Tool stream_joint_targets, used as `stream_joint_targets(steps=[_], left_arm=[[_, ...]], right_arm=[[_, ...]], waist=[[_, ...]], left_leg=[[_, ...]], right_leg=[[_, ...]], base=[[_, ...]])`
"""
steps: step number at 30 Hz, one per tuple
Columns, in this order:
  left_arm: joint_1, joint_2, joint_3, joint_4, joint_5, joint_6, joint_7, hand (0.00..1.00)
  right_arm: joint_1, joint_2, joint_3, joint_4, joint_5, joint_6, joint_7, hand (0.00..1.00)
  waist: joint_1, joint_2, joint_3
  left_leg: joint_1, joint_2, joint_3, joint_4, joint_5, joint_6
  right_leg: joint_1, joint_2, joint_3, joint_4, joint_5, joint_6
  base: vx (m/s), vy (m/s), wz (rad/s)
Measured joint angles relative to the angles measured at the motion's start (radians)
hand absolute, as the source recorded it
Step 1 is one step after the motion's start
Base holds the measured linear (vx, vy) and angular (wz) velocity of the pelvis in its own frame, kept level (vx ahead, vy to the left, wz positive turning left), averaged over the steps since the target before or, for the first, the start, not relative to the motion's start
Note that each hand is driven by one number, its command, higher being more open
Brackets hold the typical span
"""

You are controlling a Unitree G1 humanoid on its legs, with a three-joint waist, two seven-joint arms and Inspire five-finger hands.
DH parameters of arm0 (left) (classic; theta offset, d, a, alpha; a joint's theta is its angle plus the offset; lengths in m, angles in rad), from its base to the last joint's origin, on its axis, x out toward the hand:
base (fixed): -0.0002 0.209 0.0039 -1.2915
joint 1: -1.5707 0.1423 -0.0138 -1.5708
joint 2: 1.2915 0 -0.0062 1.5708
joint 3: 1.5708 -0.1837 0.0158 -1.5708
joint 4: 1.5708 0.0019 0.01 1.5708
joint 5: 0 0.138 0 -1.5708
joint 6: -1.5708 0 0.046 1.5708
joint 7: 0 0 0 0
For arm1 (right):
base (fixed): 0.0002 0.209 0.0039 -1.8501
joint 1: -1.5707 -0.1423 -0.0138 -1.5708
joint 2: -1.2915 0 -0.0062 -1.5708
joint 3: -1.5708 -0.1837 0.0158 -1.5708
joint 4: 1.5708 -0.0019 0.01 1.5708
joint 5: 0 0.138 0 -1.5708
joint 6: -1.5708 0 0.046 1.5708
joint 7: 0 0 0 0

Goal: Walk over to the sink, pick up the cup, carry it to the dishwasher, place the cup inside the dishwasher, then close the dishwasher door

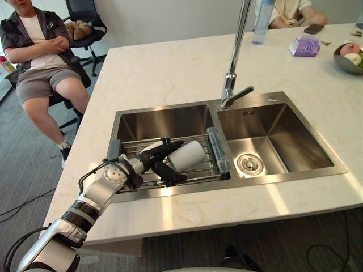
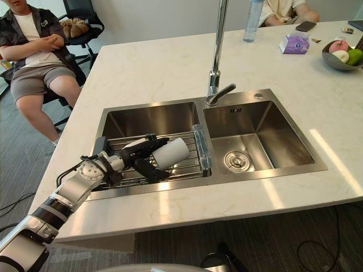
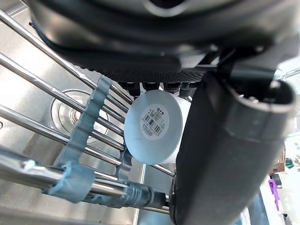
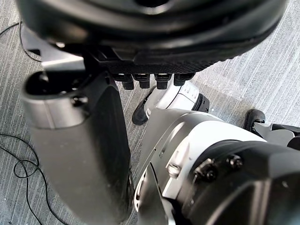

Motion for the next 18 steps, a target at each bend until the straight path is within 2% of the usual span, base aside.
stream_joint_targets(steps=[11,18], left_arm=[[-0.002,-0.003,0.001,0.019,-0.142,0.016,0.028,1.00],[-0.002,-0.048,0.012,0.019,-0.204,0.019,0.049,1.00]], right_arm=[[0.000,0.002,0.000,0.000,0.004,0.000,-0.002,1.00],[0.004,0.007,0.000,0.002,0.030,-0.001,0.000,1.00]], waist=[[0.000,-0.001,0.000],[0.002,-0.003,0.000]], left_leg=[[0.006,-0.001,0.003,-0.007,0.003,0.000],[0.013,-0.001,0.005,-0.016,0.007,0.000]], right_leg=[[0.000,0.000,0.000,0.002,0.000,0.001],[0.002,0.000,0.002,0.003,0.000,0.001]], base=[[0.00,-0.001,0.00],[0.00,0.000,0.00]])
